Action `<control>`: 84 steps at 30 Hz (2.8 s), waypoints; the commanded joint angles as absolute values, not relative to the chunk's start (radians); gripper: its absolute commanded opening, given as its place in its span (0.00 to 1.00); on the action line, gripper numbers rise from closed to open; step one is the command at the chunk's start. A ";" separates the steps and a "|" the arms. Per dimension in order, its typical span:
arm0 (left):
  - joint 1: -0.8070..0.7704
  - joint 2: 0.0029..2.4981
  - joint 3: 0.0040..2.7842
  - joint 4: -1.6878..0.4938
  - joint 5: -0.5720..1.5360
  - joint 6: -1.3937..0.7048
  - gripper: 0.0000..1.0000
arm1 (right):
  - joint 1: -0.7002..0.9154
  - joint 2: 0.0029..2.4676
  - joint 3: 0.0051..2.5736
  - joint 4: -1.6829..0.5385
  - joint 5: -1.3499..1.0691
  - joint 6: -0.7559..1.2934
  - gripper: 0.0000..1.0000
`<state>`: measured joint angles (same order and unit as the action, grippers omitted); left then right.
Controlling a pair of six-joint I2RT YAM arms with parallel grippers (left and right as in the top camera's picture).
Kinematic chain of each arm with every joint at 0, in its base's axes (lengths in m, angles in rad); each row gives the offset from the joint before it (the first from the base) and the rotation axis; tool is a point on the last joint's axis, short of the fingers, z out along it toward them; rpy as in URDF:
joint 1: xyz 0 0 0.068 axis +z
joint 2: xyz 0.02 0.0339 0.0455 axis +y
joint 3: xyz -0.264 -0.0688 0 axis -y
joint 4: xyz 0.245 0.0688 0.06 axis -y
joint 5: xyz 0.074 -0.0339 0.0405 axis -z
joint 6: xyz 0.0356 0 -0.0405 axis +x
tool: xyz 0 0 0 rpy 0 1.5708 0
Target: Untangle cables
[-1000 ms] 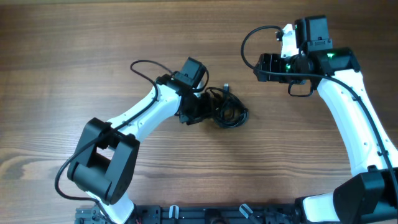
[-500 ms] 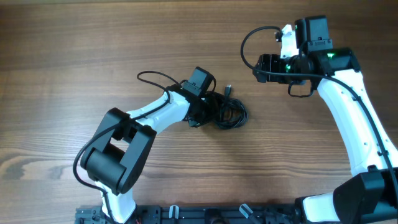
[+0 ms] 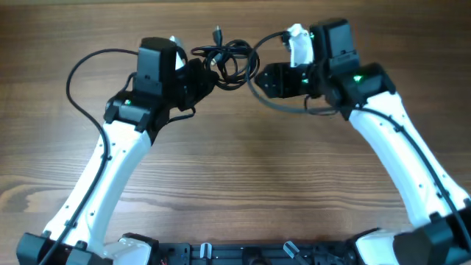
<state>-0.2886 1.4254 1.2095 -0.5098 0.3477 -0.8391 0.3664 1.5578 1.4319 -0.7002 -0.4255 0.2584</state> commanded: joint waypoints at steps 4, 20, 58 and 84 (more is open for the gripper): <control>-0.285 1.452 1.216 -0.524 0.313 -0.944 0.04 | 0.451 1.507 1.449 -0.621 -0.445 0.325 0.66; -0.342 1.454 1.216 -0.600 0.288 -1.221 0.04 | 0.529 1.623 1.445 -0.506 -0.358 0.587 0.63; -0.350 1.652 1.212 -0.553 0.097 -0.831 0.04 | 0.143 1.637 1.445 -0.768 -0.837 0.485 0.04; -0.233 1.673 1.211 -0.392 0.949 -0.292 0.04 | 0.263 1.642 1.589 -0.874 -0.637 0.266 0.63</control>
<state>-0.2375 1.6703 1.2129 -0.4026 0.8757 -0.3359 0.2211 1.6440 1.5562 -0.8989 -0.5232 0.2047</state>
